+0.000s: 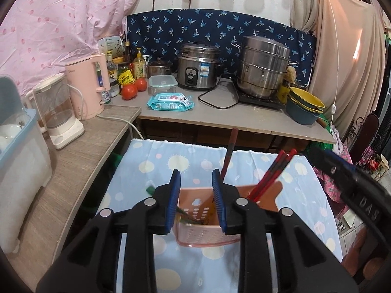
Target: Organize utensils
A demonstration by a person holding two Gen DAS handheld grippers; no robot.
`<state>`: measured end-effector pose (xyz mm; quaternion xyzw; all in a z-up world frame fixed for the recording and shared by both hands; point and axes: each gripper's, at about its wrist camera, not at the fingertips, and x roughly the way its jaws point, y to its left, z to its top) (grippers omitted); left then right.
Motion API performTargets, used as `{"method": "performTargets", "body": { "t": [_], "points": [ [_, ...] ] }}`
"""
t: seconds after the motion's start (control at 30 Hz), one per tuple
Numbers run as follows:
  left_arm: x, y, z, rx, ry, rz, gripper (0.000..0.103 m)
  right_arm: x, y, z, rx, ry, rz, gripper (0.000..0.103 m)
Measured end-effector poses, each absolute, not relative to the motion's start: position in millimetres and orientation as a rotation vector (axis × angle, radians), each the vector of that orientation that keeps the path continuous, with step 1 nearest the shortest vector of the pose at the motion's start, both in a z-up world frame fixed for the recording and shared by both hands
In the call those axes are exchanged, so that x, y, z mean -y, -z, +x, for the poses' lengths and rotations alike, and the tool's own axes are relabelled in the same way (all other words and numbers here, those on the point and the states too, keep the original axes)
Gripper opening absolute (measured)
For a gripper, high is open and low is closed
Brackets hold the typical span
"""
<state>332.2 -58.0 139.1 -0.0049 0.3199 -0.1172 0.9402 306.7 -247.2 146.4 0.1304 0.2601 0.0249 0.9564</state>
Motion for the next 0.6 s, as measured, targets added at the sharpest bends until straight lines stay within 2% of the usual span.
{"method": "performTargets", "body": {
  "t": [0.1, 0.23, 0.47, 0.53, 0.6],
  "points": [
    [57, -136, 322, -0.656, 0.233, -0.004, 0.026, 246, -138, 294, -0.544, -0.051, 0.263, 0.036],
    [55, -132, 308, -0.662, 0.222, -0.004, 0.037, 244, -126, 276, -0.579, -0.050, 0.272, 0.036],
    [54, -125, 281, -0.674, 0.211, 0.005, 0.039, 239, -108, 241, -0.623, -0.035, 0.259, 0.037],
    [54, -125, 274, -0.670, 0.199, 0.011, 0.049, 236, -104, 231, -0.636, -0.035, 0.252, 0.039],
    [54, -123, 264, -0.666, 0.188, 0.019, 0.053, 234, -102, 222, -0.647, -0.035, 0.249, 0.043]
  ]
}}
